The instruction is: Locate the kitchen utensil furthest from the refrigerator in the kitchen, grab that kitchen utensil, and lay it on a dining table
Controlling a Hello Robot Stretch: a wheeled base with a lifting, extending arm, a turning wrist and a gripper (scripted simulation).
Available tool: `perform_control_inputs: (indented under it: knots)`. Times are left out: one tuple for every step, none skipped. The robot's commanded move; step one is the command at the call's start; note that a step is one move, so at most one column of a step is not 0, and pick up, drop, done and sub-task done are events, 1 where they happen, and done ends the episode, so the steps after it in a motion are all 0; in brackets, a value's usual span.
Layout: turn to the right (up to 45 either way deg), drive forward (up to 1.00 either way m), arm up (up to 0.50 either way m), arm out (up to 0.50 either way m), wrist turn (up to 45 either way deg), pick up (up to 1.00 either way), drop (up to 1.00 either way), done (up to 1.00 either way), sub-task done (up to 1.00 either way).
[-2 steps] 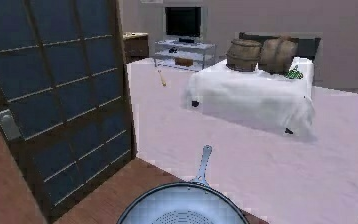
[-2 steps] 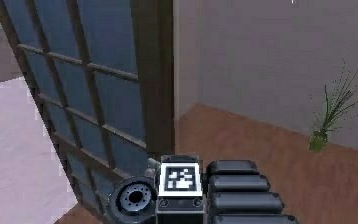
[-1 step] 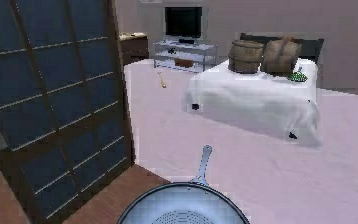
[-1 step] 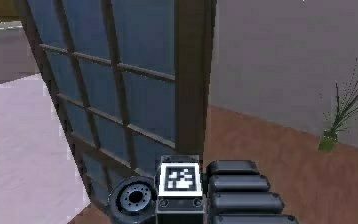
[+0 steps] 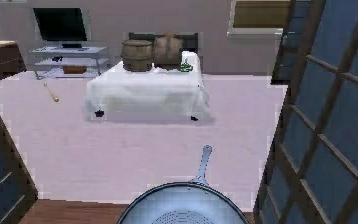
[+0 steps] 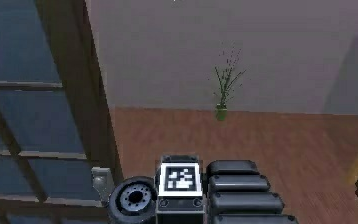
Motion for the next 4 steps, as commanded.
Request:
perform_control_inputs:
  knots:
    - [3.0,0.0,0.0,0.0,0.0,0.0,0.0,0.0,0.0]
    - [-45.0,0.0,0.0,0.0,0.0,0.0,0.0,0.0,0.0]
    - [-39.0,0.0,0.0,0.0,0.0,0.0,0.0,0.0,0.0]
    - [0.0,0.05,0.0,0.0,0.0,0.0,0.0,0.0,0.0]
